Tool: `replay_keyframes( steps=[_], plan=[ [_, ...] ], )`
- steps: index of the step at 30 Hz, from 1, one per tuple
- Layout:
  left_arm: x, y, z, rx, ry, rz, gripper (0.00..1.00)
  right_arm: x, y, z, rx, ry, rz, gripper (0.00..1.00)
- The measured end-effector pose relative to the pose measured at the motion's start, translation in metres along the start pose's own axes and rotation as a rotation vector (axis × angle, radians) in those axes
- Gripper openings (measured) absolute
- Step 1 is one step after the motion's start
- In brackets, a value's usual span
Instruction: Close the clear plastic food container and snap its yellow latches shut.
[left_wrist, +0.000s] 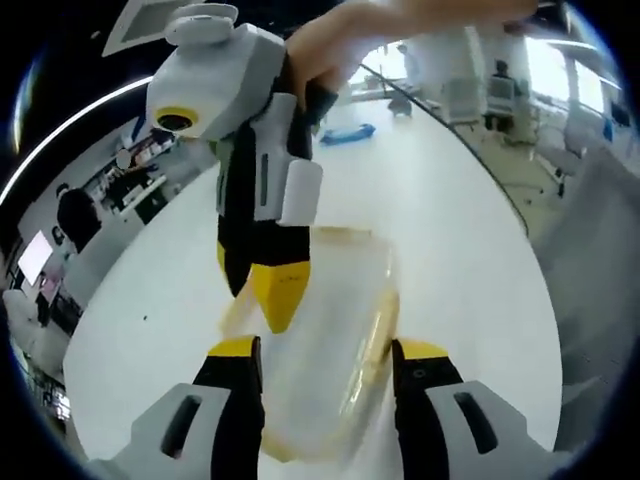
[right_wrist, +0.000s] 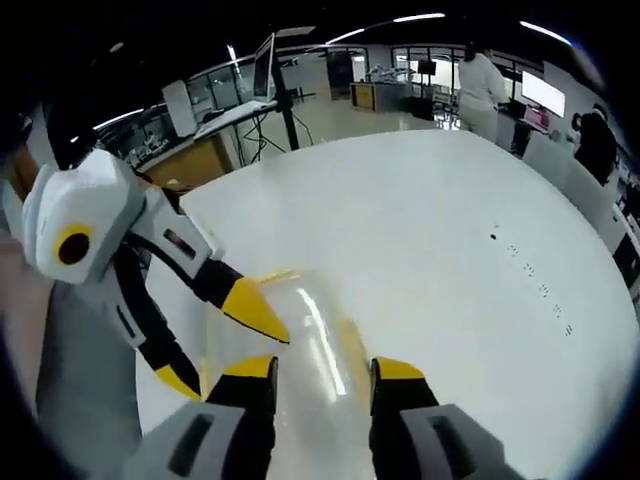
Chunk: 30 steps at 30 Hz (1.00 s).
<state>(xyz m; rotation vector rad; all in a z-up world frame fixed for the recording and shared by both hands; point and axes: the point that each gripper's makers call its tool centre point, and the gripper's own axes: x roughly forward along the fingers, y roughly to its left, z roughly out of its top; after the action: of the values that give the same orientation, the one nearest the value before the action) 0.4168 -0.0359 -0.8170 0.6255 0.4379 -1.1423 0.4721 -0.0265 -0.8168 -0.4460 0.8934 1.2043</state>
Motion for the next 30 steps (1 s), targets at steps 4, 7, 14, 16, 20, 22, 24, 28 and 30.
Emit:
replay_keyframes(
  steps=[4, 7, 14, 16, 20, 22, 24, 28, 30],
  plan=[
    [0.0002, -0.0002, 0.0, -0.004, -0.001, 0.002, 0.49, 0.0009, -0.0004, -0.001, -0.004, 0.063, 0.058, 0.33],
    [0.0007, 0.0008, 0.0003, -0.028, 0.01, 0.002, 0.49, 0.0023, -0.0007, -0.0018, -0.009, 0.104, 0.096, 0.33],
    [0.0012, 0.0005, -0.0009, -0.028, 0.052, 0.0, 0.48, 0.0018, -0.0014, -0.003, -0.046, 0.195, 0.152, 0.3],
    [0.0014, 0.0004, -0.0011, -0.025, 0.055, 0.0, 0.48, 0.0027, -0.0014, -0.0031, -0.052, 0.213, 0.171, 0.3],
    [0.0014, 0.001, -0.001, -0.031, 0.051, -0.003, 0.48, 0.0042, -0.0011, -0.0037, -0.055, 0.261, 0.207, 0.3],
    [0.0017, 0.0008, -0.001, -0.03, 0.053, -0.004, 0.48, 0.0052, -0.0009, -0.0042, -0.054, 0.283, 0.226, 0.3],
    [0.0016, 0.001, -0.001, -0.03, 0.052, -0.004, 0.48, 0.0052, -0.0004, -0.0052, -0.067, 0.317, 0.255, 0.3],
    [0.0022, 0.0017, -0.0016, -0.038, 0.034, -0.005, 0.48, 0.0075, 0.0003, -0.0057, -0.11, 0.394, 0.307, 0.3],
    [0.0026, 0.0015, -0.0013, -0.039, 0.038, -0.005, 0.48, 0.0086, -0.0001, -0.0056, -0.113, 0.418, 0.318, 0.3]
  ],
)
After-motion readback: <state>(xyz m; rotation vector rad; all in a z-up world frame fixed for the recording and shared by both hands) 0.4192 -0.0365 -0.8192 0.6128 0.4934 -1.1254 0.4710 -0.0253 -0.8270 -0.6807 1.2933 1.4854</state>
